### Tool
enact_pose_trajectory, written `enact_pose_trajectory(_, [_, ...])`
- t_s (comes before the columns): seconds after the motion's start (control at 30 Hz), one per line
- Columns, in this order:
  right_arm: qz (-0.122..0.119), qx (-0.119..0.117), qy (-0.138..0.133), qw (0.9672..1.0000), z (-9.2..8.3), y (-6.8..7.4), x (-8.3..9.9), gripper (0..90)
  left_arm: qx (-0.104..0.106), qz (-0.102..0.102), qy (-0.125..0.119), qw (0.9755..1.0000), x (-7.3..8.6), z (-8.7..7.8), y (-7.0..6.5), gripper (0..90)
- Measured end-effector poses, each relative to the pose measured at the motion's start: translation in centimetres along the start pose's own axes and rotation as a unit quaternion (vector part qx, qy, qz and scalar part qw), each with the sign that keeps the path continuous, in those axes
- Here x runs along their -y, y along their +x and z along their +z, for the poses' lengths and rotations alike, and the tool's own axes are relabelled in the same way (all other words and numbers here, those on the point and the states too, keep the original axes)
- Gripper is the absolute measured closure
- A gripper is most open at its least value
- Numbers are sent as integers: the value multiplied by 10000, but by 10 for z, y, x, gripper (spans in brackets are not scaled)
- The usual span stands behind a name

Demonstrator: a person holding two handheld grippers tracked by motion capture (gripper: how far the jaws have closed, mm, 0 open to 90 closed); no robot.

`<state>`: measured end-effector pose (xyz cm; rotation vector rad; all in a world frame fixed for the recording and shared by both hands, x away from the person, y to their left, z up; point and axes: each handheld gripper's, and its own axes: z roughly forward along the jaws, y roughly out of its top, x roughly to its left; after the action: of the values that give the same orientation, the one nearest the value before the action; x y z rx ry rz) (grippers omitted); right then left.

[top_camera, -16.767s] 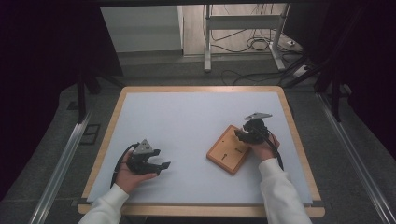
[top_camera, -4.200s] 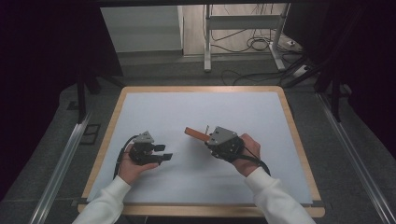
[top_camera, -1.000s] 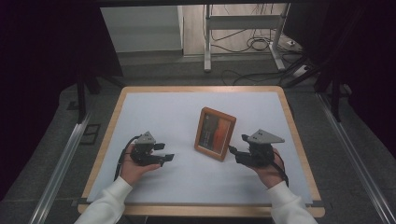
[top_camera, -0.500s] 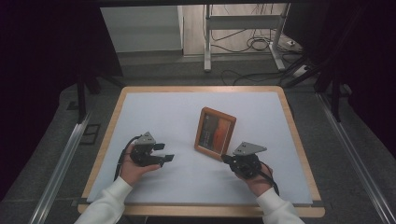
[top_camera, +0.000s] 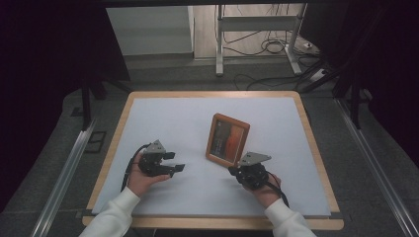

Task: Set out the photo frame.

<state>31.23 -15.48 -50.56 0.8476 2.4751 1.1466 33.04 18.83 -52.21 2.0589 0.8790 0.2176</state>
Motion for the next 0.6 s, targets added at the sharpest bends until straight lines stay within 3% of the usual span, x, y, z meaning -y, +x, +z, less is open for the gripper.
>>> enact_pose_trajectory(0.6, [123,232,270,9993,18,-16,6,898,14,-10,12,10000,0,1,0,322])
